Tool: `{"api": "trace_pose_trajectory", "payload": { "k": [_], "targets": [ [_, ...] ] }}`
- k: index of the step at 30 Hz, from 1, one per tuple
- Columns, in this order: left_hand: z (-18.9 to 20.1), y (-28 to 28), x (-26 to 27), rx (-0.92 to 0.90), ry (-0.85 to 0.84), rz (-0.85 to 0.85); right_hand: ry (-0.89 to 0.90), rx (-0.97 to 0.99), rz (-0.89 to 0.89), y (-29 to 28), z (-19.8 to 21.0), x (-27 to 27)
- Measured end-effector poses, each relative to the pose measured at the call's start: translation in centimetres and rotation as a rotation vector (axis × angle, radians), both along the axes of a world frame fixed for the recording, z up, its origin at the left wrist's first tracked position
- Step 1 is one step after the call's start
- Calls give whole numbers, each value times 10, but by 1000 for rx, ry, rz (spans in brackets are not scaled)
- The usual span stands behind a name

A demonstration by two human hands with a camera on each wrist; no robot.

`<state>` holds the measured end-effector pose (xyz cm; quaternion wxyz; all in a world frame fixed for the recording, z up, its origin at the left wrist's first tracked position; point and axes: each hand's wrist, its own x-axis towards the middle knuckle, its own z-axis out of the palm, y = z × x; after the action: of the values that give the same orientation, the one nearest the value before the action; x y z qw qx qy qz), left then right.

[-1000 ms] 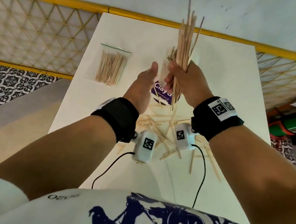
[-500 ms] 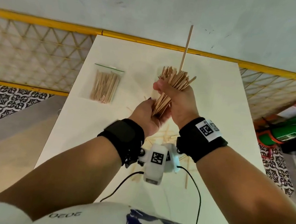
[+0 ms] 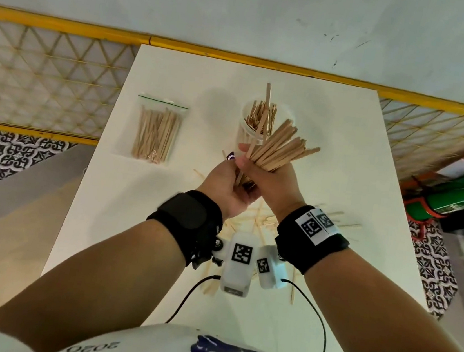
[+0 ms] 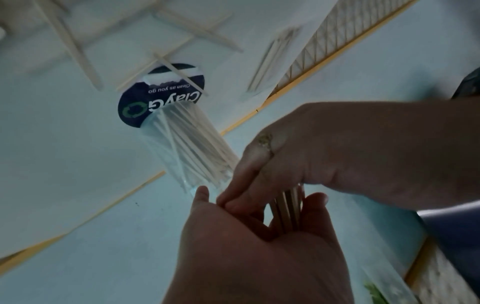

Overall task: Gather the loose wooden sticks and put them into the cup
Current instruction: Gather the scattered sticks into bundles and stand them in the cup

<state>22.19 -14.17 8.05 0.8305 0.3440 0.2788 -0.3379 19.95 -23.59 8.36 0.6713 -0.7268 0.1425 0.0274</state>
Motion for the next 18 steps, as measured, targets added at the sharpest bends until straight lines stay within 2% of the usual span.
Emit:
{"api": "trace_pose_trajectory", "payload": {
  "k": [4, 8, 14, 18],
  "targets": [
    [-2, 1, 3, 4, -11, -3, -62, 177, -12, 0, 2, 4],
    [-3, 0, 6, 31, 48, 44, -73, 292, -20, -3, 8, 12],
    [-7, -5, 7, 71, 102, 14, -97, 192, -43, 0, 20, 18],
    [-18, -1, 13, 55, 117, -24, -278, 42, -188, -13, 43, 52]
  ]
}}
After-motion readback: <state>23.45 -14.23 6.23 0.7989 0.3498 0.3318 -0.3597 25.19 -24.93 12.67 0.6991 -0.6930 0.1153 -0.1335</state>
